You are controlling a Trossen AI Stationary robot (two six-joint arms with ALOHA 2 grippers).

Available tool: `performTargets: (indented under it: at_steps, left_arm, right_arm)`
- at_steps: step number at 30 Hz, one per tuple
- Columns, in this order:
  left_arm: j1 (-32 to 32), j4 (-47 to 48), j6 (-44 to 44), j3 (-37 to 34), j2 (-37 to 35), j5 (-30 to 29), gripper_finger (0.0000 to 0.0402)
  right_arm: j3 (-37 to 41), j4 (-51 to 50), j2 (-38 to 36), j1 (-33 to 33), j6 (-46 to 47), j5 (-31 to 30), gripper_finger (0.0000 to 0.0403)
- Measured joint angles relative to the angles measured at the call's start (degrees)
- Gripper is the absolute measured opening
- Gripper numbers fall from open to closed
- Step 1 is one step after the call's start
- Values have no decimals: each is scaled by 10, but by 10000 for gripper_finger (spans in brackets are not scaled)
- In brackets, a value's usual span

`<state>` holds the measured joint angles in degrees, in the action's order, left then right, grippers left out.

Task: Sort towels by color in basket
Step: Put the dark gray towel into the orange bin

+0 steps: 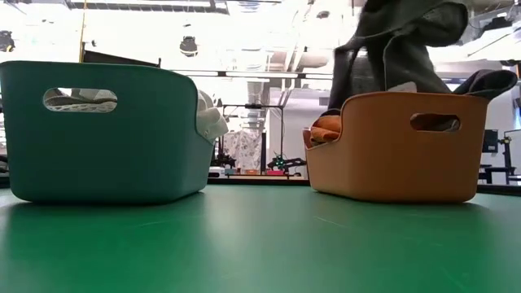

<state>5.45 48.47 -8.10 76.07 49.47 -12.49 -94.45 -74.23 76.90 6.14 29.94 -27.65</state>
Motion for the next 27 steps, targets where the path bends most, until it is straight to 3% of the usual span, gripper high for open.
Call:
performTargets:
  at_steps: [5,8,11,13,19,23,27]
  left_arm:
    - [0,0,1,0,0,0,125]
    - [0,0,5,0,0,0,125]
    - [0,0,9,0,0,0,125]
    - [0,0,9,0,0,0,125]
    - [0,0,15,0,0,0,125]
    - [0,1,8,0,-4,17,125]
    - [0,2,-12,0,-8,24,125]
  right_arm:
    - [0,89,46,-22,8,161,20]
    - [-1,23,74,-41,61,221,20]
    - [1,-81,120,-50,73,235,20]
    - [1,-98,143,-53,58,235,20]
    - [16,-89,201,-80,-13,238,20]
    - [93,-61,209,-100,-51,271,21]
    - [188,49,193,-104,-64,293,22]
